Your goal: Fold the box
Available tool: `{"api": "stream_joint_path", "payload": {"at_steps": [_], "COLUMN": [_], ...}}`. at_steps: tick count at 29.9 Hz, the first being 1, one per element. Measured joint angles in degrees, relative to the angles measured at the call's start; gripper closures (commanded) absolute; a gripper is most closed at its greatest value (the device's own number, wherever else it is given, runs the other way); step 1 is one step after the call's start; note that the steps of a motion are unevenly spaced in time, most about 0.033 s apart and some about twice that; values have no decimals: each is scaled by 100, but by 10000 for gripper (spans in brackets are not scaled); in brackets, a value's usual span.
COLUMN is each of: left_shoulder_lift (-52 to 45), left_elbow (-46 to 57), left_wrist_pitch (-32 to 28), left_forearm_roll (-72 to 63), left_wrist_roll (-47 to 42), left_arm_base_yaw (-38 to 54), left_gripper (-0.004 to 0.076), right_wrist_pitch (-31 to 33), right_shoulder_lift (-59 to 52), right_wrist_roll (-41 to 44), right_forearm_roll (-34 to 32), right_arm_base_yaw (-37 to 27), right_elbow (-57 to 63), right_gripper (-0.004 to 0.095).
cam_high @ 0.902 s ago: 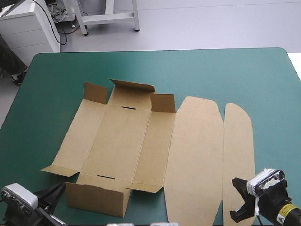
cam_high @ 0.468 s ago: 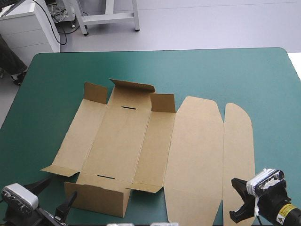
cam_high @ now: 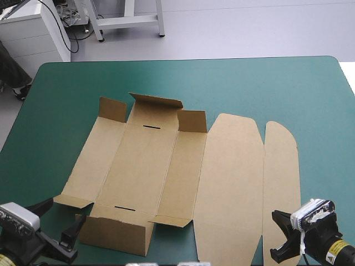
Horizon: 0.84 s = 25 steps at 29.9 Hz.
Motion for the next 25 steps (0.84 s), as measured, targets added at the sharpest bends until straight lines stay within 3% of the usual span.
{"api": "stream_joint_path", "payload": {"at_steps": [13,18,25], "left_shoulder_lift": [3331,4187,4851], "left_elbow": [-1718,-2050,-2140], "left_wrist_pitch": [371,689,427], "left_forearm_roll": [1568,2184,2177], "left_wrist_roll": [-416,-440,-136], "left_arm_base_yaw": [0,52,1044], "left_gripper": [124,124,124], "right_wrist_pitch": [0,0,0], "right_shoulder_lift": [0,0,0], "right_wrist_roll": [-48,-123,-166], "right_forearm_roll": [160,288,341], "right_arm_base_yaw": [0,0,0], "right_elbow": [0,0,0], "right_gripper": [923,923,923]}}
